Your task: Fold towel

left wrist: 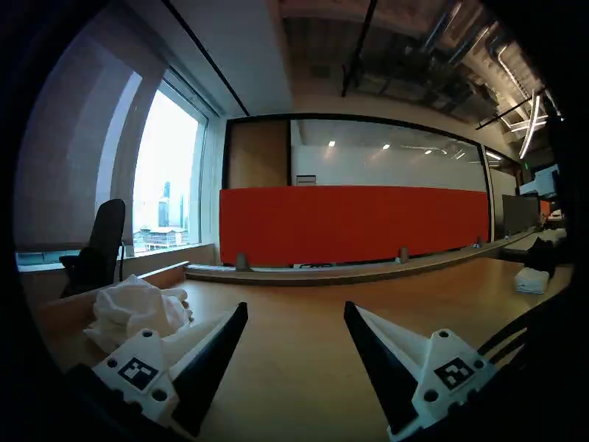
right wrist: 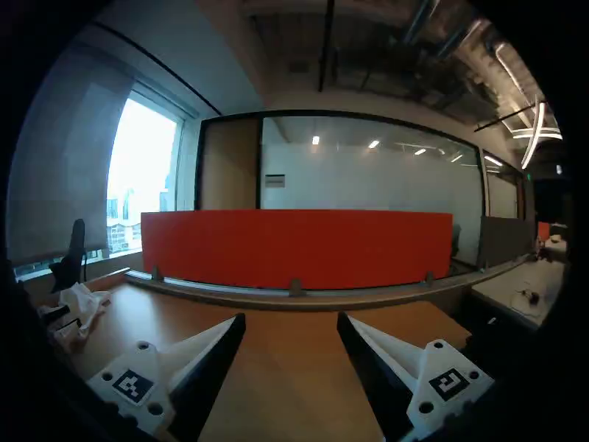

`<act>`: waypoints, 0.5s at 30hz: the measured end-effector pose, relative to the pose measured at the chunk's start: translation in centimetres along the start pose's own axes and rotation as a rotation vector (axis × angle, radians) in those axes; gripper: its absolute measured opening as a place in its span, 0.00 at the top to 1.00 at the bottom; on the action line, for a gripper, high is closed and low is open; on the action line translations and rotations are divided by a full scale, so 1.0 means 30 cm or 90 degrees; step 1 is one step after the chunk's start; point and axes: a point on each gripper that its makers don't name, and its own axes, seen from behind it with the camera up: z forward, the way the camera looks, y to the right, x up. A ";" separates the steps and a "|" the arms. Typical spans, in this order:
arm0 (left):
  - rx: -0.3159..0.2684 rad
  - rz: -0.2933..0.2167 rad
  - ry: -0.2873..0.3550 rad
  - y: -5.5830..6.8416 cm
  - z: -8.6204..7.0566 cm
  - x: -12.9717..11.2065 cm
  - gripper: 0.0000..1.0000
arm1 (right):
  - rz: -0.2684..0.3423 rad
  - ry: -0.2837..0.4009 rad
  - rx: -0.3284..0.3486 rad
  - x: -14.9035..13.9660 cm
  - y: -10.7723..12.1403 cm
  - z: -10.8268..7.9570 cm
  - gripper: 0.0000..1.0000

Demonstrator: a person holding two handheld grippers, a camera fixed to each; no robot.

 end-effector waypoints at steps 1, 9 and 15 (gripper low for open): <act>0.001 -0.002 -0.001 -0.004 0.000 -0.005 0.03 | -0.001 -0.003 -0.001 -0.006 0.001 0.001 0.04; 0.011 -0.020 -0.011 -0.032 -0.005 -0.047 0.03 | -0.014 -0.012 -0.007 -0.027 -0.003 0.007 0.04; 0.005 -0.007 -0.027 -0.014 0.004 -0.067 0.03 | -0.016 -0.011 -0.004 -0.023 -0.013 0.015 0.04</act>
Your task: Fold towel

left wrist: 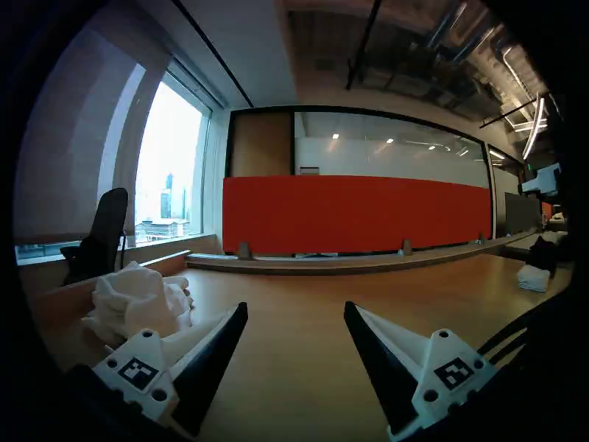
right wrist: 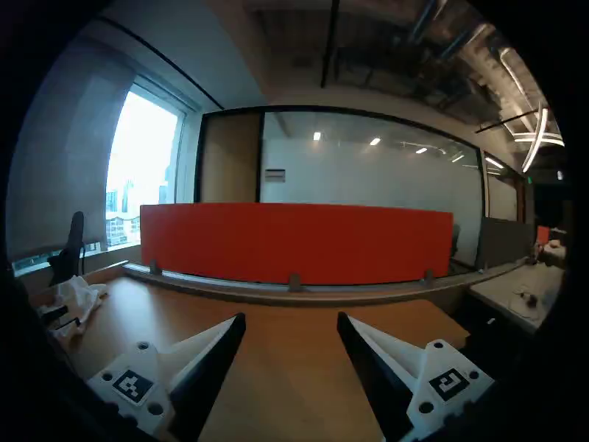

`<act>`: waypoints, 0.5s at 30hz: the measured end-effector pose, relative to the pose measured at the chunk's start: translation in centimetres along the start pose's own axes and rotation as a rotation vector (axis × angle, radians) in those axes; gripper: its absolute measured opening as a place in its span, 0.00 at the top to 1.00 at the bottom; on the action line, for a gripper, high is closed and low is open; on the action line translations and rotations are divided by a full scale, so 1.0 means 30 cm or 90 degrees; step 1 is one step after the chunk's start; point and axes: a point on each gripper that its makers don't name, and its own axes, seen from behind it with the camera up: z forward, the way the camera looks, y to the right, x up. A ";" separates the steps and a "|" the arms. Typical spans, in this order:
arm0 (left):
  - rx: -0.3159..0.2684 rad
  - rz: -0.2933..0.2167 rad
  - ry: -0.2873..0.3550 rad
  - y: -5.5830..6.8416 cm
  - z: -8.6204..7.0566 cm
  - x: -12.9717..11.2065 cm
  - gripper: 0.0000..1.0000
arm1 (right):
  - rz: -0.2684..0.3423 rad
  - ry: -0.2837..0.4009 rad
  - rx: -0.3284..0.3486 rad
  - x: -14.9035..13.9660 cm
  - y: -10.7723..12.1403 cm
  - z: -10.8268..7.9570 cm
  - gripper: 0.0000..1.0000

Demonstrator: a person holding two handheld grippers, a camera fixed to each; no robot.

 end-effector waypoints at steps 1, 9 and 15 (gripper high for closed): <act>-0.001 0.001 -0.002 0.003 0.002 -0.003 0.03 | -0.001 0.000 0.001 -0.001 -0.001 0.001 0.04; -0.003 0.003 -0.006 0.011 0.009 -0.010 0.03 | 0.000 0.001 0.007 0.000 -0.005 0.009 0.04; -0.003 0.003 -0.006 0.011 0.010 -0.012 0.03 | 0.006 0.005 0.009 0.011 0.013 0.002 0.04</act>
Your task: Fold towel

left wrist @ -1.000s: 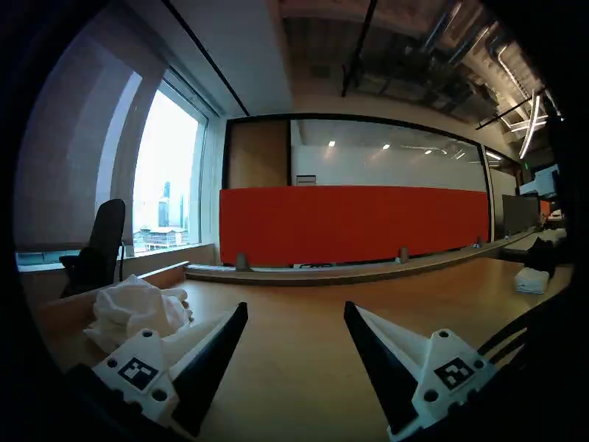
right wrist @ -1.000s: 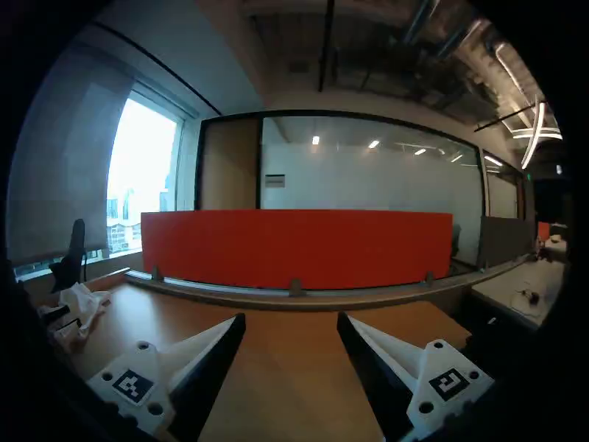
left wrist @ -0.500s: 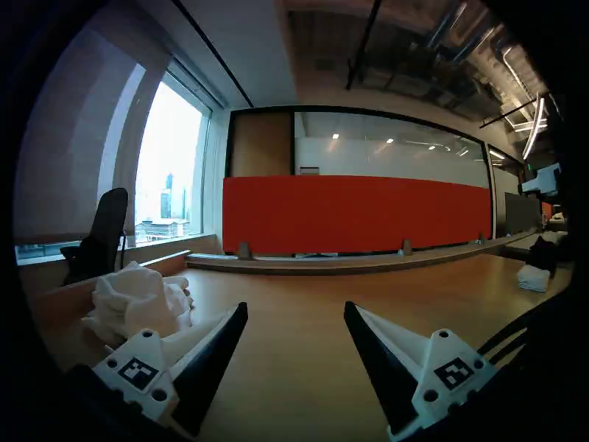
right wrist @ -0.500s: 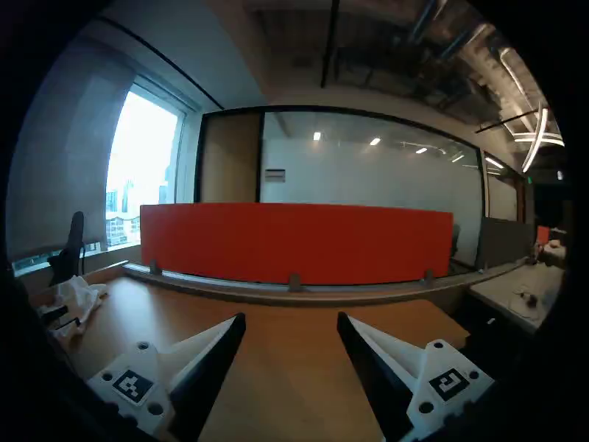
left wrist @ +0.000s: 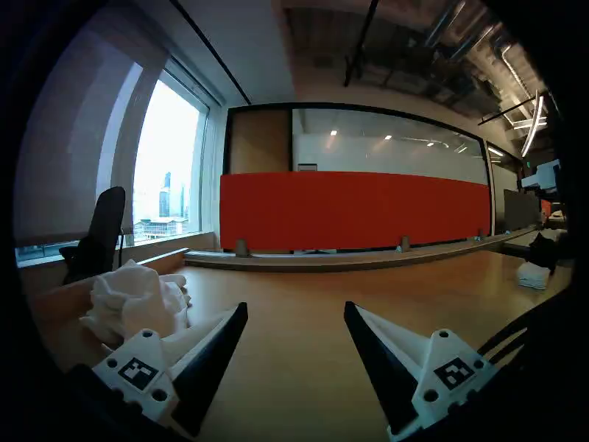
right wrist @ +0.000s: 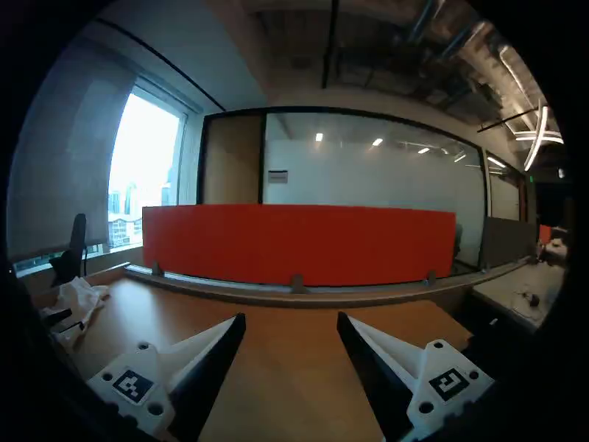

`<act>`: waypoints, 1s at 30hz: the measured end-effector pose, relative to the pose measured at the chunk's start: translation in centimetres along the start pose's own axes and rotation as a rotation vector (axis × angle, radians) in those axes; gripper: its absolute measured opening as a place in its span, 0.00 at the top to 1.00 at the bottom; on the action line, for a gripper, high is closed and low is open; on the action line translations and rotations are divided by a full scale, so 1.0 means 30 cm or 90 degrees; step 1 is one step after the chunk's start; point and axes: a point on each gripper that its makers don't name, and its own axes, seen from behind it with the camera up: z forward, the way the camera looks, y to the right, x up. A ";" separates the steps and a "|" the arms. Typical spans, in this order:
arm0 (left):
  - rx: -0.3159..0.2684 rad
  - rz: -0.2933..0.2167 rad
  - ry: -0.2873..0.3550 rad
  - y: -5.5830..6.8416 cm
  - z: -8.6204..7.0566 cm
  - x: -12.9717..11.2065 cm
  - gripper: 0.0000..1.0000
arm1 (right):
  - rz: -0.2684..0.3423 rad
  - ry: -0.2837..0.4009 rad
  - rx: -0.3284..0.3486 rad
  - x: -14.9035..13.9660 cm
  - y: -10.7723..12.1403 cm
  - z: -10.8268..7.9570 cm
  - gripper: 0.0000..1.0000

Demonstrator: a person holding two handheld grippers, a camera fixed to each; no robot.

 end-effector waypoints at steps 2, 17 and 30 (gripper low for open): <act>0.000 0.000 0.000 0.000 0.000 0.000 0.03 | 0.000 0.002 -0.001 0.000 0.011 -0.003 0.04; 0.000 0.001 0.000 0.001 0.002 -0.006 0.02 | -0.013 0.018 -0.028 -0.041 0.111 -0.013 0.04; 0.000 0.001 0.001 0.003 0.003 -0.012 0.02 | -0.006 0.023 -0.052 -0.202 0.185 -0.035 0.04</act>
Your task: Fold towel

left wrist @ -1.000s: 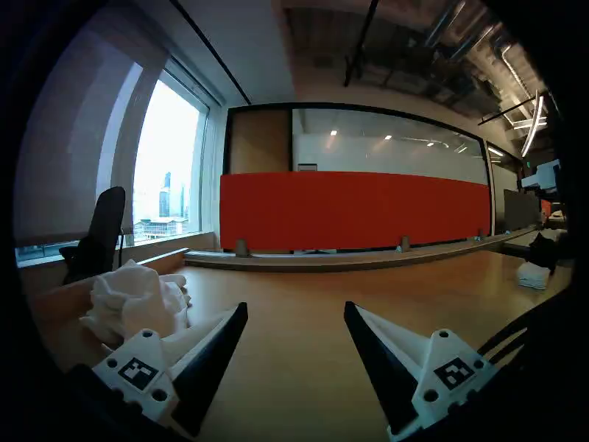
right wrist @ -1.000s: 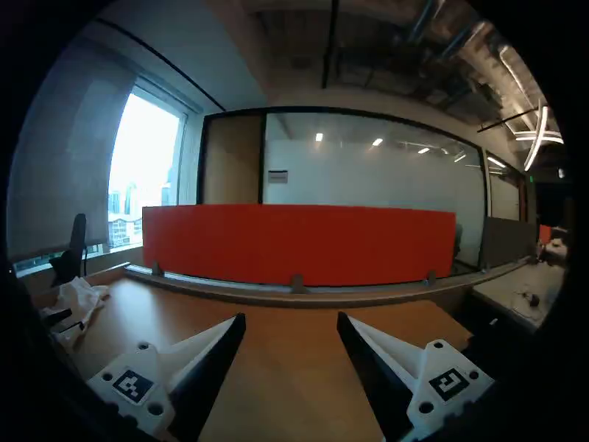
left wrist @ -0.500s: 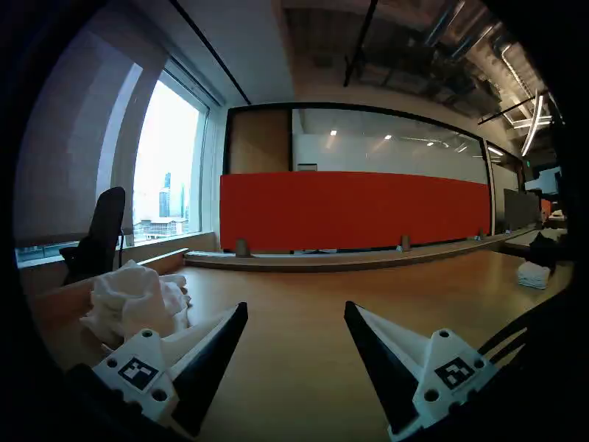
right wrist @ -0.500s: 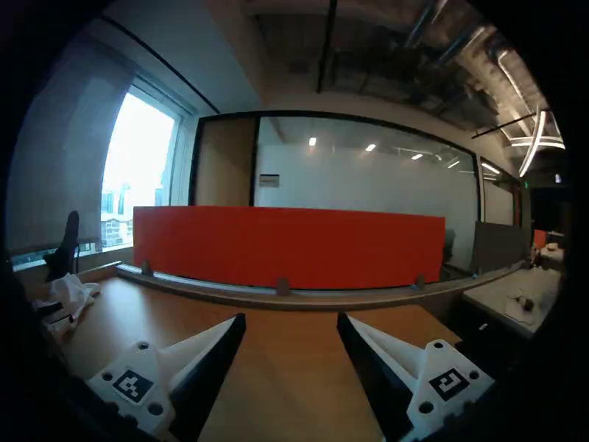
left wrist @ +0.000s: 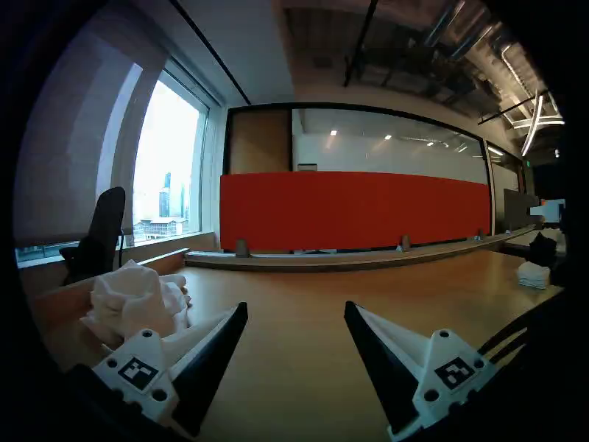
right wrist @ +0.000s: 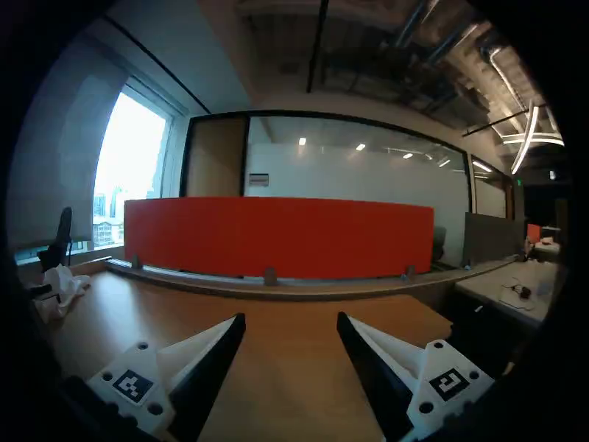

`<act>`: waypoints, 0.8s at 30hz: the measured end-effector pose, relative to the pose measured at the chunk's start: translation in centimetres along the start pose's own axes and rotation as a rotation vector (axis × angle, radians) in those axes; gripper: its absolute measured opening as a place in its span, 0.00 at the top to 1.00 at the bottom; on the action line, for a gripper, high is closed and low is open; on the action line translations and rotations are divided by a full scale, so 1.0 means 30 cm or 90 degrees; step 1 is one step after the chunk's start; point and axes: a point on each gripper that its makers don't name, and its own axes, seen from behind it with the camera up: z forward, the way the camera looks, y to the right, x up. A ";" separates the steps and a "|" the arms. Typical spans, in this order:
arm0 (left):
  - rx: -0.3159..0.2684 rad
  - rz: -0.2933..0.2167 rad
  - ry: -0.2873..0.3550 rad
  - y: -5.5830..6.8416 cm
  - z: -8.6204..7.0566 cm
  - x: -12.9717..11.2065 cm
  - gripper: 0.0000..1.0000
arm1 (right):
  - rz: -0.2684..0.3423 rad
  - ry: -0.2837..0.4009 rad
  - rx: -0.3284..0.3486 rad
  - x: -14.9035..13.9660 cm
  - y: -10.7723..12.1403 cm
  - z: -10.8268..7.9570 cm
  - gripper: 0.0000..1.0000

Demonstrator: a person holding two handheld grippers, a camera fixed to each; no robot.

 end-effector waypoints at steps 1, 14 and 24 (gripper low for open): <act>0.000 0.000 0.000 0.000 0.000 0.000 0.02 | 0.002 0.001 0.000 -0.008 0.002 -0.002 0.04; 0.000 0.000 0.000 0.002 0.001 -0.002 0.02 | 0.053 0.005 -0.018 -0.129 0.073 -0.018 0.04; 0.000 0.000 0.000 0.002 0.003 -0.003 0.02 | 0.061 -0.004 -0.013 -0.236 0.096 -0.033 0.04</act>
